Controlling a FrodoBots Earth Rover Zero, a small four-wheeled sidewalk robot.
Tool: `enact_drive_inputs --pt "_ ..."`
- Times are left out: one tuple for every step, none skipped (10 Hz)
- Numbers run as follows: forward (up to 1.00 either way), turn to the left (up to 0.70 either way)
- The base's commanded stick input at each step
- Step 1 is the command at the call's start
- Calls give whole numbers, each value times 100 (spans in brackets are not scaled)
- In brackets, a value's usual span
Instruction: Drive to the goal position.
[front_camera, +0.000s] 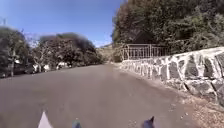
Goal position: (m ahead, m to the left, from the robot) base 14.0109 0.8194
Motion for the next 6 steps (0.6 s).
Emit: enact_drive_inputs --pt "50 0" --pt "50 0" --pt "50 0" --pt "50 0" --pt "50 0" --pt "50 0"
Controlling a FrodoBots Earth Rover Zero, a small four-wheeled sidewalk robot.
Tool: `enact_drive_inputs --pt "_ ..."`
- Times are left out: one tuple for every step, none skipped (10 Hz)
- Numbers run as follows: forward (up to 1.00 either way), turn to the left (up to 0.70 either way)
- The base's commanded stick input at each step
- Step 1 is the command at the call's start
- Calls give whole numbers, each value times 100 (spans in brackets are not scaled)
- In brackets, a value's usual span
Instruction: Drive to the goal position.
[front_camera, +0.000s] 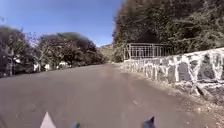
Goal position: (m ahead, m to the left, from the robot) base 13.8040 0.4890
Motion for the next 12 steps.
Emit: enact_drive_inputs --pt "50 0" --pt "50 0" --pt "50 0" --pt "50 0" --pt "50 0" --pt "50 0" --pt "50 0" --pt "50 0" --pt "50 0" --pt "50 0" --pt "45 0" --pt "25 0"
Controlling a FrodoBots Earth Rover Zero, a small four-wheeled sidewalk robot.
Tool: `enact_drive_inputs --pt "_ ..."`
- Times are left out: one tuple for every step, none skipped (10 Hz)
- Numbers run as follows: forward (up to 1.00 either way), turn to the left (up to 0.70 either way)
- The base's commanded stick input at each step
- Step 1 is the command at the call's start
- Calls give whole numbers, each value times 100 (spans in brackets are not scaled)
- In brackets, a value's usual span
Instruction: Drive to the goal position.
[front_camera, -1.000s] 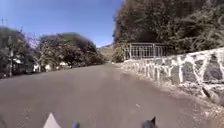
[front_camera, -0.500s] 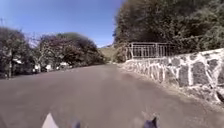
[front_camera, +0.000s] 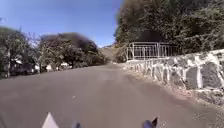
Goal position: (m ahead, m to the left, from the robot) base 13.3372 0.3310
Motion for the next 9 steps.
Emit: enact_drive_inputs --pt "5 0" --pt "0 0" --pt "0 0" --pt "0 0" --pt "0 0" --pt "0 0" --pt "0 0" --pt "0 0" --pt "0 0"
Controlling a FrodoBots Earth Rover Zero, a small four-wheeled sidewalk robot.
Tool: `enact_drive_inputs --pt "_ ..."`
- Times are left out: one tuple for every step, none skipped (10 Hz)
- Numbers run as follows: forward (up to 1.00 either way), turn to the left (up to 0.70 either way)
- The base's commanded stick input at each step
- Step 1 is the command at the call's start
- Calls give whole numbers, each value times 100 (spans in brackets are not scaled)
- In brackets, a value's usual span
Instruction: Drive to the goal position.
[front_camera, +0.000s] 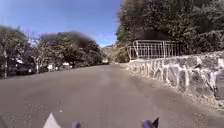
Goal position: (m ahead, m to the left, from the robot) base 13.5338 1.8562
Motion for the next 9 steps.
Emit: enact_drive_inputs --pt "0 0" --pt "19 0" --pt "39 0" --pt "50 0" --pt "50 0" --pt "50 0" --pt "50 0" --pt "50 0" --pt "50 0"
